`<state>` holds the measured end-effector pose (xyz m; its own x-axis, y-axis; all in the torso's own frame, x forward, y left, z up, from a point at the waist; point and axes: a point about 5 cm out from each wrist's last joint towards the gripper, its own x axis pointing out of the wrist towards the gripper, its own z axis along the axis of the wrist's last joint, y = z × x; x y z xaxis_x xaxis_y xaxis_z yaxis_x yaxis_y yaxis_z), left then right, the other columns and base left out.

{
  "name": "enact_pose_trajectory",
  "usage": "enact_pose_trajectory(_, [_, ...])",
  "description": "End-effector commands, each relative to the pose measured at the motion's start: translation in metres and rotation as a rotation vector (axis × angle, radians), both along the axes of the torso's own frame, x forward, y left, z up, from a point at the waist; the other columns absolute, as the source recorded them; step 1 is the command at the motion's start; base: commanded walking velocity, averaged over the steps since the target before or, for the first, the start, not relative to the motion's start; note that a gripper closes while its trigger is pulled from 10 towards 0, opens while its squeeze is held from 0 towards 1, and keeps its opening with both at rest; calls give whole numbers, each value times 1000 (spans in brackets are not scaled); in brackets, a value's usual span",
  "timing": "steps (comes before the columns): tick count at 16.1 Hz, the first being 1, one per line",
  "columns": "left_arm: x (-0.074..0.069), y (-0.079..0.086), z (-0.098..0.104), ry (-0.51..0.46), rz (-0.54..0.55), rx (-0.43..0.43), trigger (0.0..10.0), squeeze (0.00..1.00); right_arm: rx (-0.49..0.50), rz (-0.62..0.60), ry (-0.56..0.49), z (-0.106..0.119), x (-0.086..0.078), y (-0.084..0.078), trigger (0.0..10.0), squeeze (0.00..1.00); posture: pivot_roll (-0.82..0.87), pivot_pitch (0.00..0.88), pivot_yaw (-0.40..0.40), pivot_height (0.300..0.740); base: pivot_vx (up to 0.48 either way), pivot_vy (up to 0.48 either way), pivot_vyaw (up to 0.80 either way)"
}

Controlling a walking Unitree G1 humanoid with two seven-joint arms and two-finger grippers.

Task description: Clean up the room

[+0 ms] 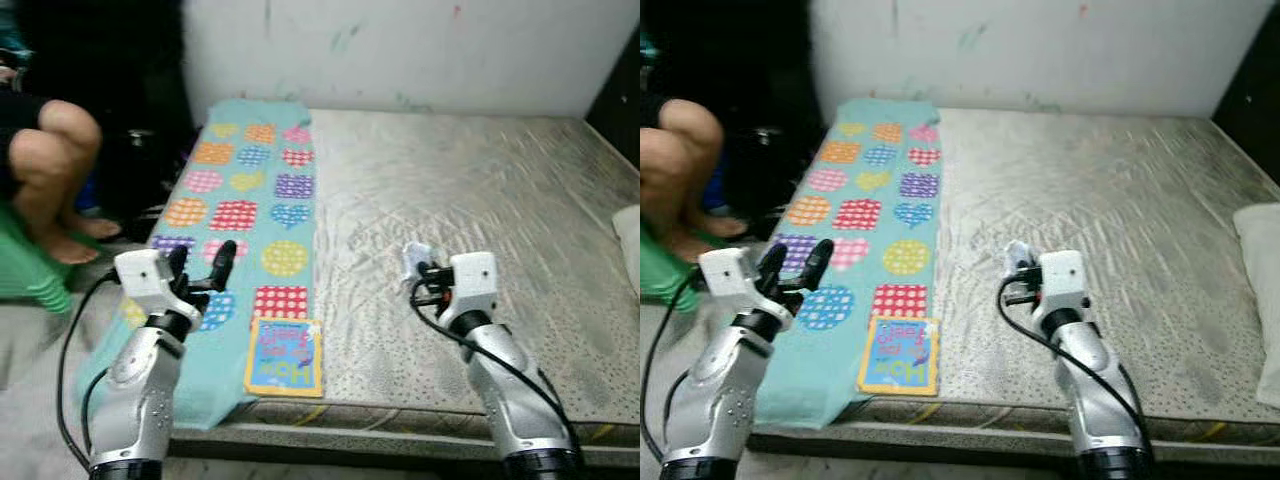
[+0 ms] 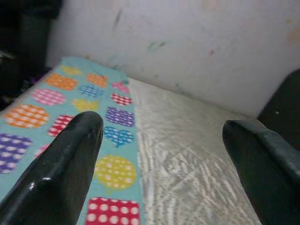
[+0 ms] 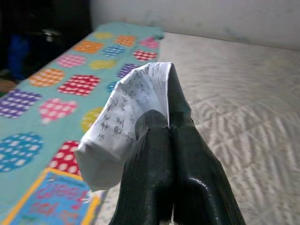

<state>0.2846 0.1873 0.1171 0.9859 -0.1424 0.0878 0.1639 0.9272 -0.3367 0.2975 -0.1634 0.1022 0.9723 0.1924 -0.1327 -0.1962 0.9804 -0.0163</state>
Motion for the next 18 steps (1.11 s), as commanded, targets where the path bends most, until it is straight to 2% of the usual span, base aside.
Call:
enact_pose_trajectory(1, [0, 2, -1, 14, 15, 14, 10000, 0, -7, -13, -15, 4, 2, -3, 10000, 0, -81, 6, -1, 740, 0, 0, 0])
enact_pose_trajectory(4, [1, 3, -2, 19, 27, 8, 10000, 0, -19, -7, -22, 5, 2, -3, 10000, 0, -81, 7, -3, 740, 0, 0, 0])
enact_pose_trajectory(9, [2, 2, -2, 23, 28, 2, 10000, 0, -34, -1, -28, 5, 2, -3, 10000, 0, -84, 9, -4, 740, 0, 0, 663])
enact_pose_trajectory(13, [2, 2, -2, 24, 26, -5, 10000, 0, -24, -7, -27, 5, 2, -3, 10000, 0, -85, 9, -4, 740, 0, 0, 0])
enact_pose_trajectory(18, [3, 2, -1, 23, 24, -4, 10000, 0, -22, -9, -28, 5, 3, -3, 10000, 0, -86, 8, -2, 740, 0, 464, 0])
